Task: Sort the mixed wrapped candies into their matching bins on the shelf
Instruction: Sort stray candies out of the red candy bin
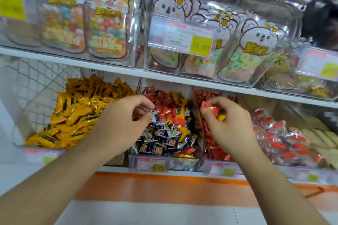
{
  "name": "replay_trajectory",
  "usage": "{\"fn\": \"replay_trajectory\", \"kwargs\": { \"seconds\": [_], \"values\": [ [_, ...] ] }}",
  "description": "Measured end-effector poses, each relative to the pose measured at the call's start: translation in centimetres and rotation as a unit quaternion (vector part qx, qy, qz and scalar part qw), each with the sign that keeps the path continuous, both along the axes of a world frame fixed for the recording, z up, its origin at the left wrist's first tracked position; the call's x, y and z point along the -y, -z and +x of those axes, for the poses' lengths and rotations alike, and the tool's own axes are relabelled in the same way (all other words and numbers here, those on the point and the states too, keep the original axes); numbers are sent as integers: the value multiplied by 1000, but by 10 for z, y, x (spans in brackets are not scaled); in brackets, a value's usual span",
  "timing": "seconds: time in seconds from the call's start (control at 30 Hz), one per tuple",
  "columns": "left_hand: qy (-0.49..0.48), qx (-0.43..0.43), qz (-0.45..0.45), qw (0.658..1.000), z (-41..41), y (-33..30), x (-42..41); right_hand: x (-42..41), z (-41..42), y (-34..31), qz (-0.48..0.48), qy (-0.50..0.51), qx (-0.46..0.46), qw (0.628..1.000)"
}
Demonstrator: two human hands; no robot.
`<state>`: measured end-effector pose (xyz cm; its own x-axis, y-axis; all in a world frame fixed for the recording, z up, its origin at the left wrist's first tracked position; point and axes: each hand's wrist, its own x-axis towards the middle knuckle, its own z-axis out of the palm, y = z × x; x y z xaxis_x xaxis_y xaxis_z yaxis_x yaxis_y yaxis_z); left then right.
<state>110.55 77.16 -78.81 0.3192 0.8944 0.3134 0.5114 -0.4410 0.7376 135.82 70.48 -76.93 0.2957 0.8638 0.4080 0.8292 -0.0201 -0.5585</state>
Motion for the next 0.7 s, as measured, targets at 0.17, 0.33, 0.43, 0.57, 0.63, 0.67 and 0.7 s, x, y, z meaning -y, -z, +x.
{"fn": "replay_trajectory", "kwargs": {
  "seconds": [0.17,0.33,0.43,0.57,0.63,0.67,0.7],
  "values": [
    [-5,-93,27,995,6,10,-12,-1,30,6,-38,73,12,997],
    [25,-145,47,988,18,18,-23,-19,37,14,-103,86,13,991],
    [39,-169,61,983,28,19,-29,-26,37,15,-115,79,-2,990],
    [36,-169,35,984,54,15,-37,-34,36,14,-102,87,-16,991],
    [48,-157,5,986,73,16,-45,-37,36,15,-101,87,-35,990],
    [56,-167,0,984,83,17,-53,-38,36,16,-98,83,-42,991],
    [60,-182,-3,981,94,21,-62,-38,36,17,-95,77,-46,991]
  ]
}}
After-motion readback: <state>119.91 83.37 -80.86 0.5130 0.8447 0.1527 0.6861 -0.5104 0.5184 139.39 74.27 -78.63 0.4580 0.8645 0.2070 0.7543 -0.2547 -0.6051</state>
